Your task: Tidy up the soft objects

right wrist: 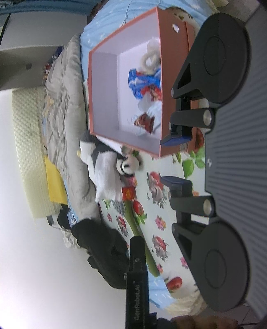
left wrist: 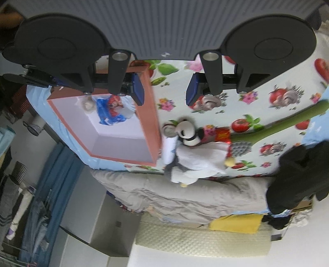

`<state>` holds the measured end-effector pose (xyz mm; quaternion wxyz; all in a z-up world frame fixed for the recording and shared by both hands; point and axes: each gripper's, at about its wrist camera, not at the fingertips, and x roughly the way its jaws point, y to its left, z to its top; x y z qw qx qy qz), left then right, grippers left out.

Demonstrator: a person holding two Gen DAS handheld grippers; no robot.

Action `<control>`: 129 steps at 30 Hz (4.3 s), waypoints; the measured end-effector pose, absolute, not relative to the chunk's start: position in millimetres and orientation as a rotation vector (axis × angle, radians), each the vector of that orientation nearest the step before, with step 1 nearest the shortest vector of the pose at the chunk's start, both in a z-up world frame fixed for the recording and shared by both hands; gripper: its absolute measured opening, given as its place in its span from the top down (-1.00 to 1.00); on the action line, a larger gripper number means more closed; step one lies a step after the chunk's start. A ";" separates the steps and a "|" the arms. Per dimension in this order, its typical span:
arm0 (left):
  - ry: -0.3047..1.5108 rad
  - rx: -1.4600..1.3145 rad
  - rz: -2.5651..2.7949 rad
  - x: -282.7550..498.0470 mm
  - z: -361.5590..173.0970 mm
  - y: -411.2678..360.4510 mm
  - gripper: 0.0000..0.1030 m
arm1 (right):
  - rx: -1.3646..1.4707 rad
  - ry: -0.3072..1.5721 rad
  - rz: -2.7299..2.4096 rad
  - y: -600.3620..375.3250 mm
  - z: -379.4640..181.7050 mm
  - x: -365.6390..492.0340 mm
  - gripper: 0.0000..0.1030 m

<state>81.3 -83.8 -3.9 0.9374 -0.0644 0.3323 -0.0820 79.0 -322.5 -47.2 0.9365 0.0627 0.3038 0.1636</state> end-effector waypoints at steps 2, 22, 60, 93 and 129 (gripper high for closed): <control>0.677 -0.142 -0.150 74.1 -5.6 -74.0 0.01 | 0.123 0.623 0.351 -314.0 -48.1 77.0 0.31; 0.718 -0.221 -0.061 48.2 -36.8 14.8 -0.19 | 0.012 0.646 0.385 -232.1 -74.3 64.3 0.32; 0.729 -0.244 -0.064 357.4 -119.6 37.9 -0.44 | 0.027 0.624 0.225 -180.2 -150.0 289.2 -0.25; 0.688 -0.180 -0.091 403.8 -126.4 5.7 0.89 | -0.136 0.639 0.186 -159.8 -167.6 331.0 -0.09; 0.972 -0.499 -0.003 129.2 -170.4 78.3 0.63 | -0.176 0.761 0.309 -167.2 -157.6 150.0 -0.13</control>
